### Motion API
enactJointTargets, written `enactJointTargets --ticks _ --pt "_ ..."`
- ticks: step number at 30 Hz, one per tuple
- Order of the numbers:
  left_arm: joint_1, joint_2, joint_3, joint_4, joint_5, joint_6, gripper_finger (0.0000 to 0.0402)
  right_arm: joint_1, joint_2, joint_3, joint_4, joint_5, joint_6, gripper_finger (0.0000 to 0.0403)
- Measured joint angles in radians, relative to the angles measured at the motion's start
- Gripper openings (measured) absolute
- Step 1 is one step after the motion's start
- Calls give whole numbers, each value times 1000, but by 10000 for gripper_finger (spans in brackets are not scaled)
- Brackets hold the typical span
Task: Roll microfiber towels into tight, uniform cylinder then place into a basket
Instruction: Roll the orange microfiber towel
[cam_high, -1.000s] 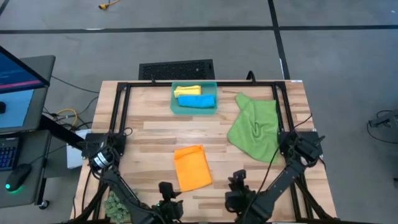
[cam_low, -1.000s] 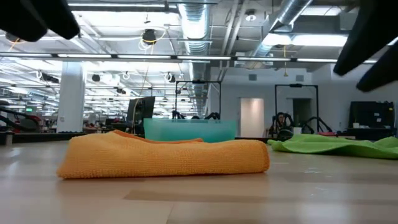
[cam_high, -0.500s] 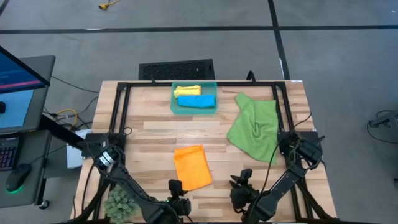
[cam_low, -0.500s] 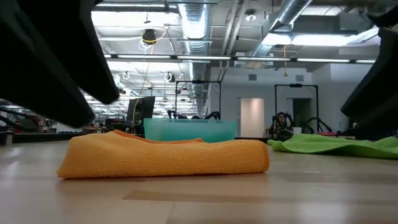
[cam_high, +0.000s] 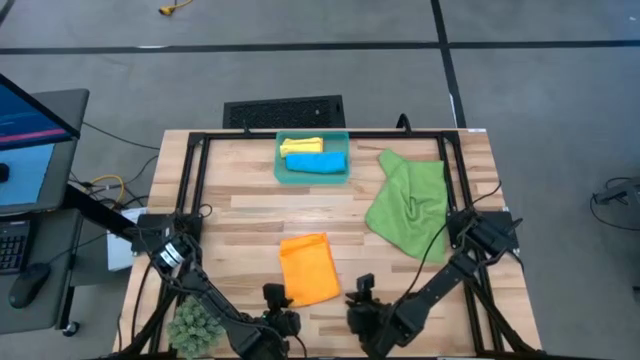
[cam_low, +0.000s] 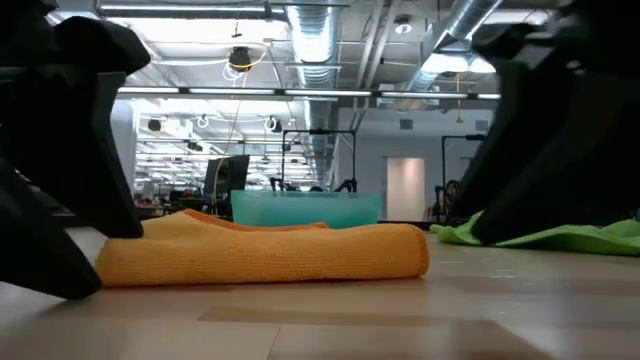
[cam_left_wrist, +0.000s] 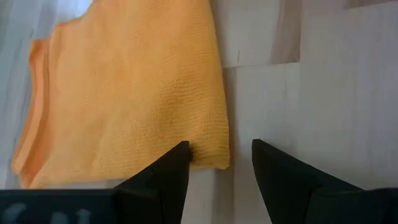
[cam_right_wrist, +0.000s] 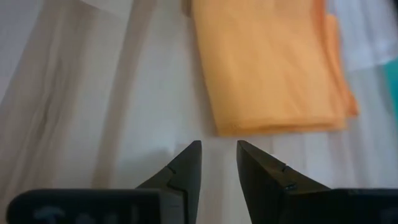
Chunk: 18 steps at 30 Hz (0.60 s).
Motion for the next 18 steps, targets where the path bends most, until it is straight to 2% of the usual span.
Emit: enactJointTargets --ticks 8,15,18 --pt "2 -5 -14 0 18 -10 167 -66 0 48 55 -134 -67 123" --pt "-17 -3 -16 -15 6 -27 167 -68 -1 87 65 -140 -214 123" --pt "-16 -3 -16 -35 9 -32 167 -86 -1 87 39 -143 -221 123"
